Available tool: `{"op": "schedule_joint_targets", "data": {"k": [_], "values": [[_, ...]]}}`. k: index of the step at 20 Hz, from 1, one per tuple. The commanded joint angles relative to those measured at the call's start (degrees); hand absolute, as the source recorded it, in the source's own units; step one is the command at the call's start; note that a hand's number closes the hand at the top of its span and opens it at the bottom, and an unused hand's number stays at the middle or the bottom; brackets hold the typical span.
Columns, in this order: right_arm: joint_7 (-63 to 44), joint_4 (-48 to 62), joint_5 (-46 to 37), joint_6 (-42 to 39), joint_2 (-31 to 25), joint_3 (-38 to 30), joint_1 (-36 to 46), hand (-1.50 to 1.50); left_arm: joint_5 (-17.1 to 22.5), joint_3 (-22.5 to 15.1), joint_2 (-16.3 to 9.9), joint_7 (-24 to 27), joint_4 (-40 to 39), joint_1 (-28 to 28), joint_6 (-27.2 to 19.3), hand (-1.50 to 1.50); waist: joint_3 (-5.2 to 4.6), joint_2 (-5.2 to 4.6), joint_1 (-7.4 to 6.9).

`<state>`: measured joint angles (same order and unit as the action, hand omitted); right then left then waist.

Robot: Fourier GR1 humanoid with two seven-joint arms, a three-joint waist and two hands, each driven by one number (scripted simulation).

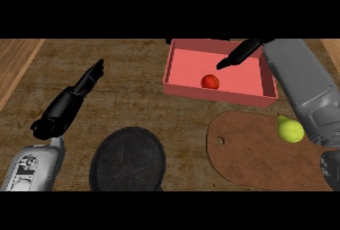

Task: Pick the tomato from the cutting board and place it in the cardboard box

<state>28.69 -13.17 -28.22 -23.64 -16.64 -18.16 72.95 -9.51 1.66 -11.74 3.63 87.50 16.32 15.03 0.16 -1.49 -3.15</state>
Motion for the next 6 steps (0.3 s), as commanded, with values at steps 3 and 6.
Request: {"op": "schedule_joint_targets", "data": {"k": [3, 6], "values": [[-7.6, 5.3, 9.9, -1.3, -4.7, -10.9, 2.4, -1.5, 0.1, 0.0, -1.1, 0.5, 1.3, -0.2, 1.1, 0.0, -0.08, -0.26, -1.07], [-6.3, 5.2, 11.0, 1.5, -6.3, -12.4, 0.7, -1.5, 1.0, -1.4, 0.6, -2.5, 3.8, 0.3, 1.4, 0.0, 0.01, -0.78, -2.3]]}}
